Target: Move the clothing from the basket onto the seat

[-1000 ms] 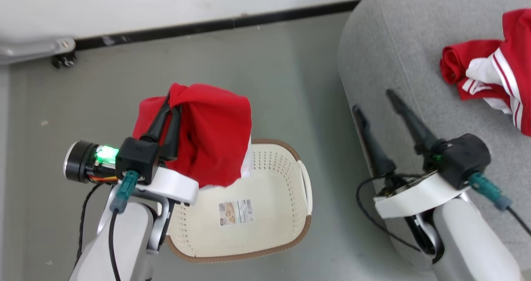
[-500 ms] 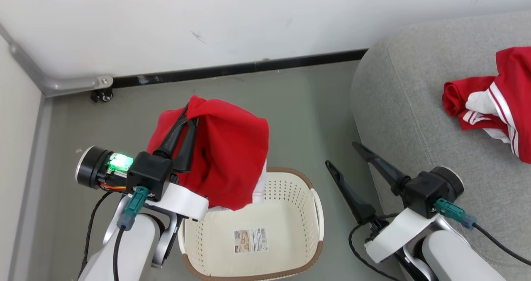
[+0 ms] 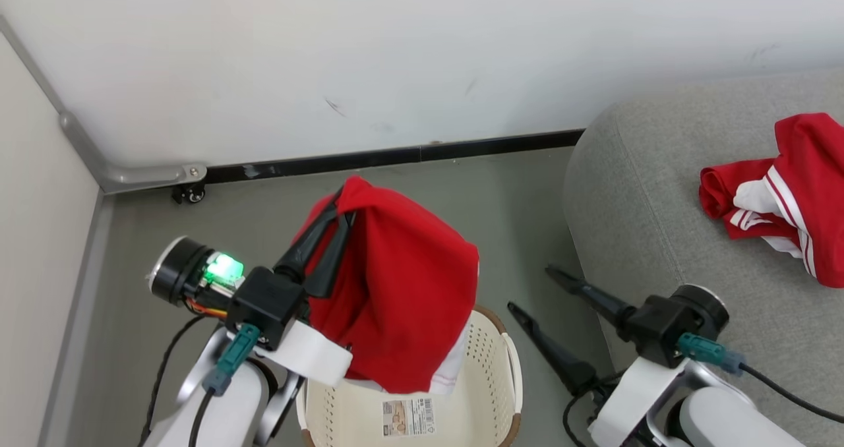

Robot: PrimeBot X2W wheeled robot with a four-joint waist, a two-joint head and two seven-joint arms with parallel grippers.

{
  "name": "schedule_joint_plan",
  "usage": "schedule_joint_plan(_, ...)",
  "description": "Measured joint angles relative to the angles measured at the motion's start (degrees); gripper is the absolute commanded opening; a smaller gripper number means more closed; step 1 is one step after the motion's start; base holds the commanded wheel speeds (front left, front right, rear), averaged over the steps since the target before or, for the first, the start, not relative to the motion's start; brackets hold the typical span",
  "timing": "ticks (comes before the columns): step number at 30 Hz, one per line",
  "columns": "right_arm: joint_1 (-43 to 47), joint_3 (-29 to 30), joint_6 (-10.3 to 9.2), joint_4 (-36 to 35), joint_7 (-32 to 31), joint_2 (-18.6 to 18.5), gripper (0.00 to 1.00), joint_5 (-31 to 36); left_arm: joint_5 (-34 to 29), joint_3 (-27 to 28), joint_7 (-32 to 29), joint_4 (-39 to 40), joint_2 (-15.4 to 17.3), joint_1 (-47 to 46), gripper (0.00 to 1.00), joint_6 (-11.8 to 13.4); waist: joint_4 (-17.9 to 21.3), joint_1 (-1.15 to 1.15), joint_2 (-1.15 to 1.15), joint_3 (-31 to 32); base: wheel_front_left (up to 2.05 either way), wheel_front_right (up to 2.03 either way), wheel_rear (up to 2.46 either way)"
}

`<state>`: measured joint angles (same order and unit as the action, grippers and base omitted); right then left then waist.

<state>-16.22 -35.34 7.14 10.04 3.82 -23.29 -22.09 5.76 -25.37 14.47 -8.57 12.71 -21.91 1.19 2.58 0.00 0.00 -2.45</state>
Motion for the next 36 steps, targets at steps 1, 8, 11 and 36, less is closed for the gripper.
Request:
schedule_joint_plan(1,0.0,-0.7,0.00,-0.5,-0.4,-0.3,1.00,-0.4,0.0,-0.1,0.0,0.1,0.0,0.4,0.00,-0.3,-0.1,0.00,0.00,0.3,0.00,0.00,0.00)
schedule_joint_plan(8,-1.2,-5.3,0.00,-2.9,-2.2,-2.4,1.00,-2.2,0.1,-1.9,0.0,0.8,-0.1,2.0,0.00,-1.7,-0.7,0.00,0.00,2.0,0.00,0.00,0.00)
schedule_joint_plan(11,-2.7,-6.5,0.00,-3.8,-2.6,-3.3,1.00,-2.4,0.1,-2.9,0.0,1.3,-0.1,2.3,0.00,-2.3,-1.0,0.00,0.00,2.6,0.00,0.00,0.00)
schedule_joint_plan(36,-9.4,-17.1,0.00,-3.7,-6.1,-6.0,1.00,-5.6,-0.4,-10.6,0.0,3.6,-2.2,3.1,0.00,-6.3,-3.8,0.00,0.00,3.0,0.00,0.00,0.00)
